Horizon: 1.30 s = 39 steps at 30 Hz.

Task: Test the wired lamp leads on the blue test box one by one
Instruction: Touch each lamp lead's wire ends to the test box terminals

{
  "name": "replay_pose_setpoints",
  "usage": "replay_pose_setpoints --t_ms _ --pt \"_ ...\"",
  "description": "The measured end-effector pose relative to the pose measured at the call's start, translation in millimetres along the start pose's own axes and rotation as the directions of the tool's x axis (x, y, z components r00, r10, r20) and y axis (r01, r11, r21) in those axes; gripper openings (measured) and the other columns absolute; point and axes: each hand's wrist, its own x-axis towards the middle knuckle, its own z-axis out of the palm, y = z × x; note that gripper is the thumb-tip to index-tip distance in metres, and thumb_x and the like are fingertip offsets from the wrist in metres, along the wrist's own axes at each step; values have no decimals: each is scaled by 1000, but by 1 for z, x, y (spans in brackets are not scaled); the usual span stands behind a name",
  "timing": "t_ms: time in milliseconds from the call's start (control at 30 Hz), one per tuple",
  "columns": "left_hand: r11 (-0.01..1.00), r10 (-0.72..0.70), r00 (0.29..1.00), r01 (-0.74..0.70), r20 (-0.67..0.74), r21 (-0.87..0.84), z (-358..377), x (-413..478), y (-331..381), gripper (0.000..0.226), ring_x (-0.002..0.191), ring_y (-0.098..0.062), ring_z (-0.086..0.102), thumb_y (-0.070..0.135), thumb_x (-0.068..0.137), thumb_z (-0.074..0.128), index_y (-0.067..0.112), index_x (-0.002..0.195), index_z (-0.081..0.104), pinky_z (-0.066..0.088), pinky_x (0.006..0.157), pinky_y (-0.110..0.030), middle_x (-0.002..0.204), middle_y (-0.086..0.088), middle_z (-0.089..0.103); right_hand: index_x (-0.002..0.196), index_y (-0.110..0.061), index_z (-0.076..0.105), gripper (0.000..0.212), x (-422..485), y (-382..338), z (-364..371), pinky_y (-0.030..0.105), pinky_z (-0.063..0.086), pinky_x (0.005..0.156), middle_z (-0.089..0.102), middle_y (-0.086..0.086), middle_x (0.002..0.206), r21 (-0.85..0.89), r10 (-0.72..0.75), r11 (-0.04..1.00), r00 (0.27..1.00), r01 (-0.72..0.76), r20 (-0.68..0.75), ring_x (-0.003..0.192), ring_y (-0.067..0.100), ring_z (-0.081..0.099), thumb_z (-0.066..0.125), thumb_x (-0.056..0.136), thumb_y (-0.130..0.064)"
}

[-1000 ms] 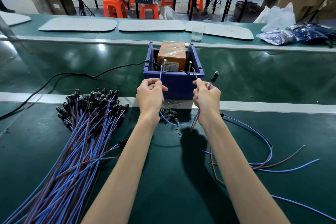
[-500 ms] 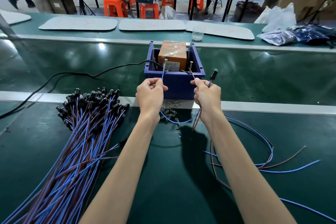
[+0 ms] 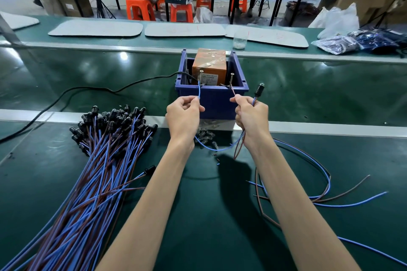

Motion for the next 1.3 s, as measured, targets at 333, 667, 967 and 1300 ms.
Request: replay_pose_setpoints --t_ms 333,667,967,1300 --pt "1000 6 1000 -6 4 -2 -2 1 0 14 43 0 43 16 93 60 21 80 65 36 57 -23 50 13 61 70 -14 64 26 0 4 0 15 22 38 33 -15 39 7 -5 1000 1000 5 8 36 3 25 54 95 -16" --pt "1000 16 1000 -16 10 8 -1 -1 0 14 41 2 45 17 93 60 22 80 65 36 55 -21 49 14 61 71 -13 65 24 -1 5 -1 15 21 37 31 -14 40 32 -18 999 999 17 31 36 3 23 55 93 -15" --pt "1000 21 1000 -22 17 16 0 -7 4 14 43 4 47 17 92 60 22 80 65 38 56 -18 48 15 60 72 -11 66 24 -4 4 -2 14 22 37 30 -14 40 36 -26 999 998 25 49 36 3 23 56 93 -14" --pt "999 44 998 -45 37 4 -4 -16 6 14 39 2 43 16 93 60 20 81 65 35 49 -14 49 14 60 72 -11 67 24 -6 6 -9 14 22 37 31 -15 40 60 -47 997 997 43 67 36 2 24 56 93 -13"
